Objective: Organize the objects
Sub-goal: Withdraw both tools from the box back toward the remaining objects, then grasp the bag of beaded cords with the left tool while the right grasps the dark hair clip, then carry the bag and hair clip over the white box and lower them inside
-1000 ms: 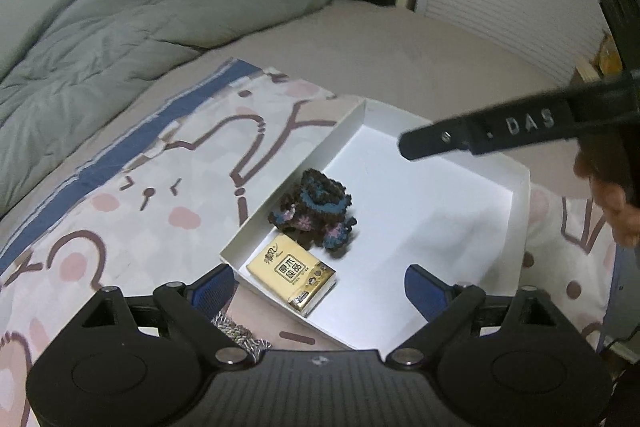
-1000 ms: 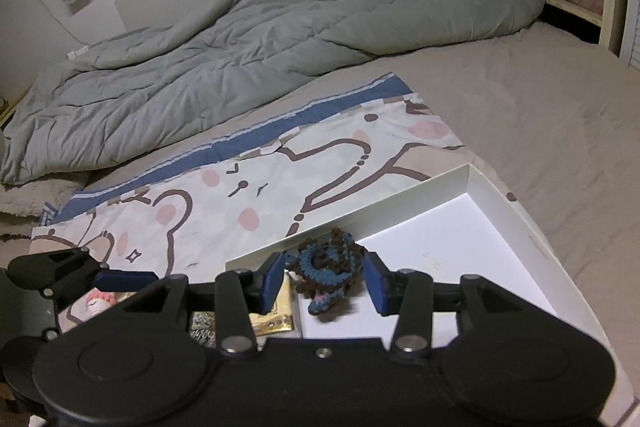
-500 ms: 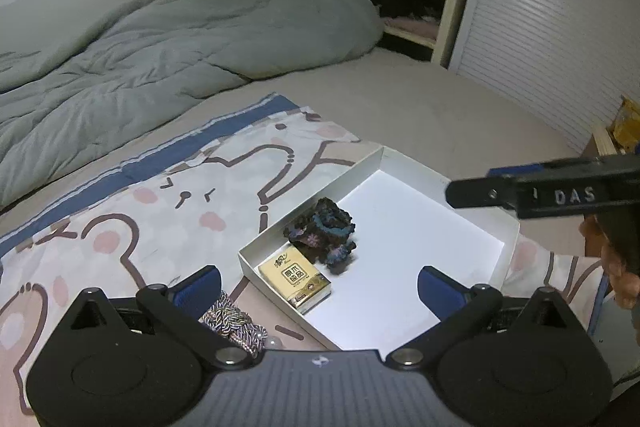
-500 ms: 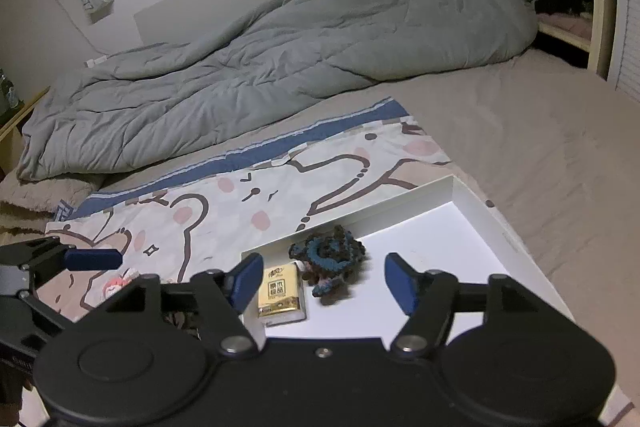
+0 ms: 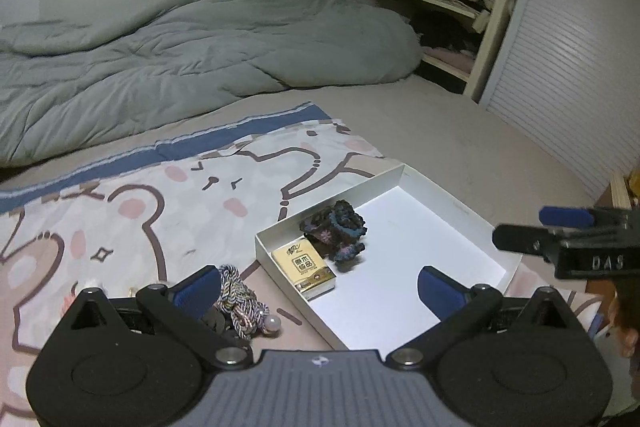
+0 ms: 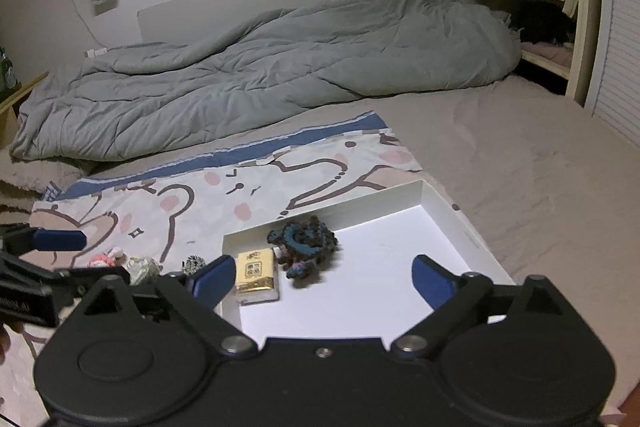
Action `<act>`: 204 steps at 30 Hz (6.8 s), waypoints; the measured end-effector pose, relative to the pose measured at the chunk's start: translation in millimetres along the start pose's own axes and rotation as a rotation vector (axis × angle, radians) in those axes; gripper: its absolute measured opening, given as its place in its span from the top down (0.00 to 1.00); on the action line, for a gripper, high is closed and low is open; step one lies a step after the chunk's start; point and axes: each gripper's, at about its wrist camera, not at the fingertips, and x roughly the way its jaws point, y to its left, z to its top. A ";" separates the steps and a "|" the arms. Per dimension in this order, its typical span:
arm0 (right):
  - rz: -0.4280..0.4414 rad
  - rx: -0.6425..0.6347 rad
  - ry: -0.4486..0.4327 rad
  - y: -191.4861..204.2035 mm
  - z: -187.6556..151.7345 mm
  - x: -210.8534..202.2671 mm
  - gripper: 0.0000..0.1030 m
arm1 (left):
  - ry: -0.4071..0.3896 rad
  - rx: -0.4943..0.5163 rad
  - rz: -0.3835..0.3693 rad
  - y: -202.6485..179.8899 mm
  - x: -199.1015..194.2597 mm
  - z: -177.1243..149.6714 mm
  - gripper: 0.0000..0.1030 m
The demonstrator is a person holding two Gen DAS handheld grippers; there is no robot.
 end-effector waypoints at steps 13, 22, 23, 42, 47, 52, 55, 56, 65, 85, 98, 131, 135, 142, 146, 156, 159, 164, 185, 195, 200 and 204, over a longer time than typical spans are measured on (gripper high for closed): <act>-0.035 -0.017 0.012 -5.9 -23.8 -4.3 0.00 | -0.005 -0.081 0.050 8.6 -1.7 -19.9 0.00; -0.054 0.007 0.022 -12.0 -32.1 -1.9 0.00 | 0.006 -0.074 0.053 7.4 -0.2 -27.0 0.00; -0.057 0.006 0.022 -12.2 -32.5 -1.8 0.00 | 0.007 -0.070 0.055 7.1 -0.2 -27.8 0.00; -0.014 0.004 0.024 5.1 -32.3 4.9 0.00 | -0.017 -0.101 0.150 33.3 -22.3 -35.4 0.00; 0.030 -0.013 0.027 21.7 -27.1 9.9 0.00 | -0.030 -0.121 0.204 51.0 -38.6 -40.1 0.00; 0.072 -0.038 0.032 39.6 -23.0 14.3 0.00 | -0.047 -0.142 0.252 68.8 -57.1 -43.1 0.00; 0.097 -0.058 0.036 52.0 -21.4 16.8 0.00 | -0.058 -0.159 0.276 79.5 -68.7 -46.1 0.00; 0.107 -0.063 0.037 56.0 -20.5 17.4 0.00 | -0.059 -0.161 0.282 81.4 -71.2 -47.2 0.00; 0.200 -0.115 0.024 94.7 -12.1 16.4 0.00 | -0.078 -0.171 0.365 107.7 -99.5 -61.3 0.00; 0.235 -0.102 0.050 148.8 -3.1 65.0 0.00 | -0.024 -0.084 0.311 166.8 -110.4 -89.6 0.00; 0.294 -0.121 0.202 152.0 -10.7 139.4 0.42 | 0.196 -0.012 0.119 195.8 -61.6 -121.6 0.04; 0.360 -0.398 0.269 199.2 -52.3 173.6 0.56 | 0.455 -0.230 0.126 202.6 5.8 -140.6 0.15; 0.359 -0.389 0.294 194.0 -49.7 157.7 0.56 | 0.464 -0.277 0.167 203.0 14.0 -140.6 0.15; 0.367 -0.390 0.385 182.4 -64.3 140.7 0.56 | 0.459 -0.339 0.209 208.2 15.6 -142.4 0.17; 0.366 -0.419 0.444 182.9 -80.6 135.5 0.56 | 0.466 -0.339 0.224 207.4 14.9 -143.1 0.21; 0.325 -0.345 0.444 184.5 -83.0 141.1 0.54 | 0.451 -0.382 0.286 204.1 15.0 -141.2 0.39; 0.326 -0.344 0.442 183.7 -82.1 141.7 0.56 | 0.437 -0.402 0.282 204.6 9.6 -139.9 0.44; 0.326 -0.361 0.412 184.3 -76.8 134.1 0.56 | 0.387 -0.425 0.292 205.3 -5.9 -135.2 0.45; 0.359 -0.291 0.159 172.8 -27.3 59.5 0.56 | 0.108 -0.476 0.265 166.6 -79.9 -95.0 0.45; 0.375 -0.276 0.090 152.8 -16.5 35.7 0.56 | 0.046 -0.517 0.221 145.9 -82.5 -82.1 0.45; 0.359 -0.251 0.061 133.6 -8.2 30.2 0.56 | 0.023 -0.503 0.188 127.8 -75.4 -68.9 0.45; 0.333 -0.222 0.040 113.1 -0.2 28.4 0.56 | 0.014 -0.484 0.167 111.9 -67.5 -56.8 0.45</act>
